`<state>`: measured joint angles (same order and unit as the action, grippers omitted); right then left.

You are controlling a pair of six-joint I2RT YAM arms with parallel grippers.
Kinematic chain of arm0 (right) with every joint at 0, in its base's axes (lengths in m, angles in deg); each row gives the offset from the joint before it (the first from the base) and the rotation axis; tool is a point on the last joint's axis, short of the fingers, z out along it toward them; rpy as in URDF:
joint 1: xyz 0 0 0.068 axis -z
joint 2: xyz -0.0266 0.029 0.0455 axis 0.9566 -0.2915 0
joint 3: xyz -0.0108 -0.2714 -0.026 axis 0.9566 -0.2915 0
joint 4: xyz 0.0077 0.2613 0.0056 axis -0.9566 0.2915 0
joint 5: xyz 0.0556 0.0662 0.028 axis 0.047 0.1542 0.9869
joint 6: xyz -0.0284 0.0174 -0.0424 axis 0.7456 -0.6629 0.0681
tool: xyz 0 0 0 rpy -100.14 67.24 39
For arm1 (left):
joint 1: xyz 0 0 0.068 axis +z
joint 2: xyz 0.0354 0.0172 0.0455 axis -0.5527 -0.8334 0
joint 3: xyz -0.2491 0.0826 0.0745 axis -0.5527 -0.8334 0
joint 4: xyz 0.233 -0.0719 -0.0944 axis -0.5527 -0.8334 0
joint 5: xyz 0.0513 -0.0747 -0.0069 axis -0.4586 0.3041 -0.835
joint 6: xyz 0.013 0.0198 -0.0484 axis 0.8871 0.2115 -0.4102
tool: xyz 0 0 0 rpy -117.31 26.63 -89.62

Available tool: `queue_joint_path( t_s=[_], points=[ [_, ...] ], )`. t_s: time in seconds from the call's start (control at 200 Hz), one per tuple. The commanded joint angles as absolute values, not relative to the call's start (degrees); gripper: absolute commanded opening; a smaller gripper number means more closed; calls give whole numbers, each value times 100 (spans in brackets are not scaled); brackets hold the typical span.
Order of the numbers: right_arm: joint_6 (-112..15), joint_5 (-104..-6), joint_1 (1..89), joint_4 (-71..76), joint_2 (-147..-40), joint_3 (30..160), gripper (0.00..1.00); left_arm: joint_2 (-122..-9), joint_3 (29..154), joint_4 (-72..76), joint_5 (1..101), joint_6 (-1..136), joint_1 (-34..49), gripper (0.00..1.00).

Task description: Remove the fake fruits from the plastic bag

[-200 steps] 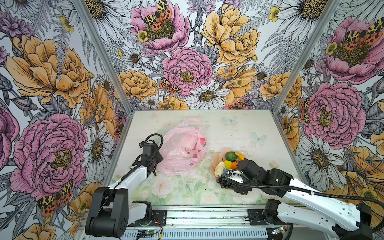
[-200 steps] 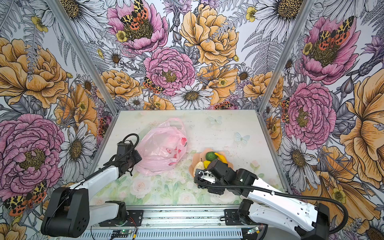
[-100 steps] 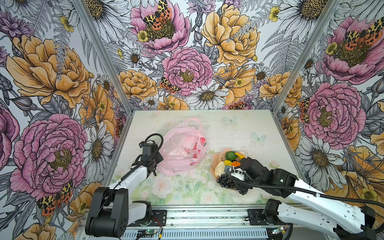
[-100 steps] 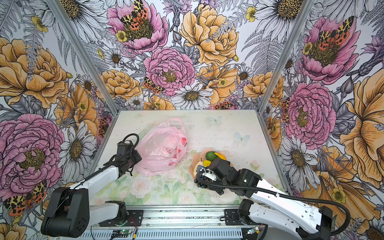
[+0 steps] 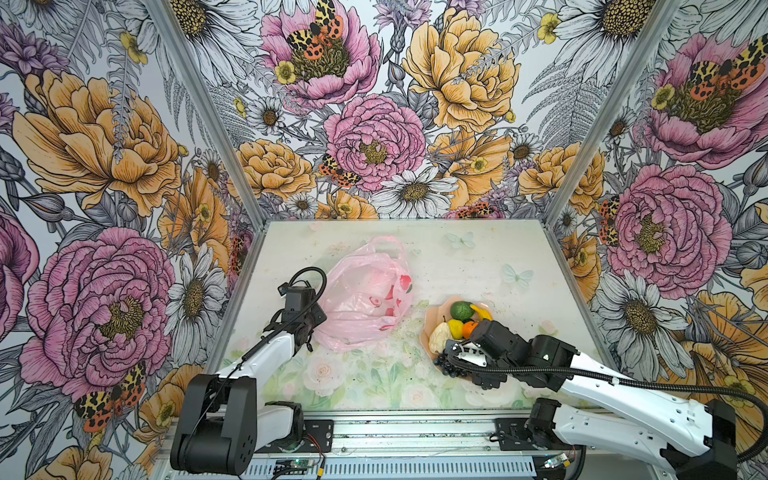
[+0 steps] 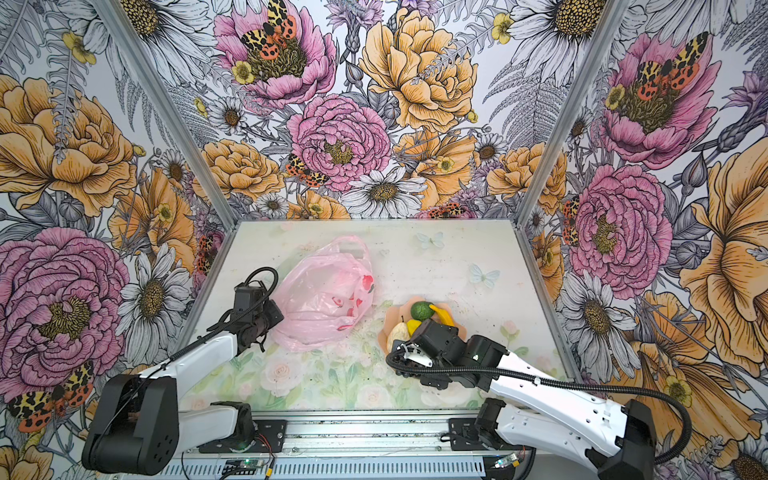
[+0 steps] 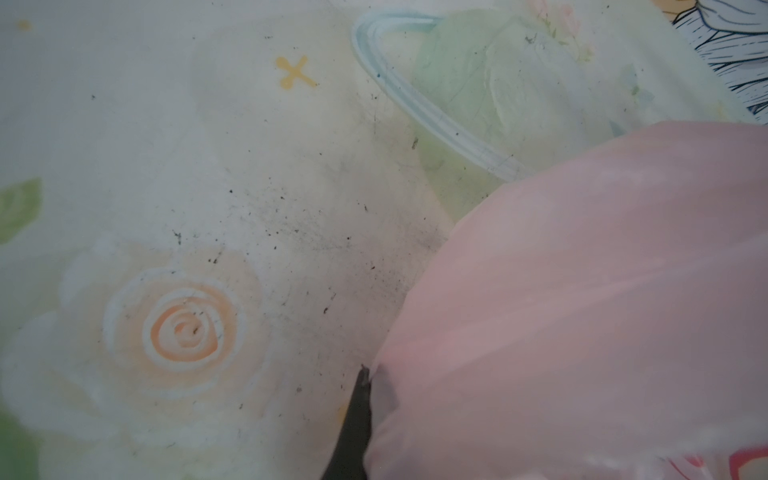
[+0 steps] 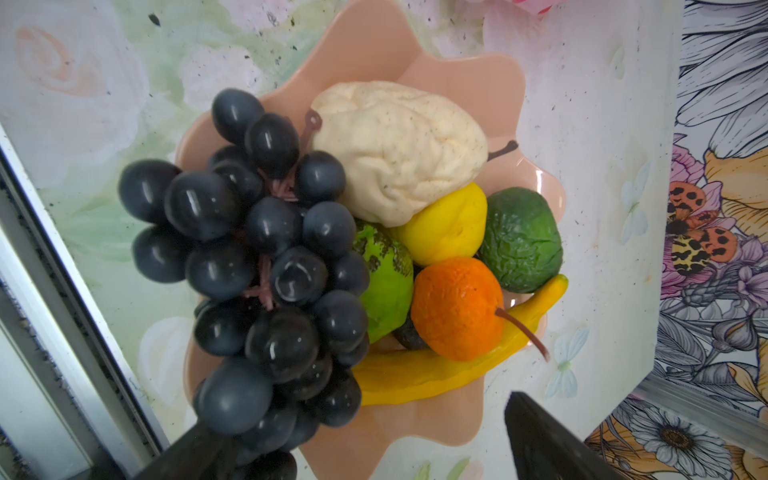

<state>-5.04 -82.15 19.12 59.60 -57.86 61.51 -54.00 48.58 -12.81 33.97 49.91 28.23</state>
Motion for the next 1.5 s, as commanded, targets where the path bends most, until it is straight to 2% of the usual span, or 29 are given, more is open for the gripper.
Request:
queue_joint_path(
  t_s=[0.0,0.535,1.071,1.496],
  points=[
    [-344,-8535,1925,6021,-5819,6139,99,-5450,4832,-1159,3512,5070,2879,2],
    [-361,-8687,1939,6242,-5859,6262,99,-5449,4835,-1167,3512,5071,2879,2],
    [-367,-8884,1943,5697,-6126,6241,99,-5445,4835,-1167,3503,5071,2872,2],
    [-274,-7909,1950,6530,-5205,6336,99,-5460,4842,-1167,3503,5073,2873,3]
  ],
)
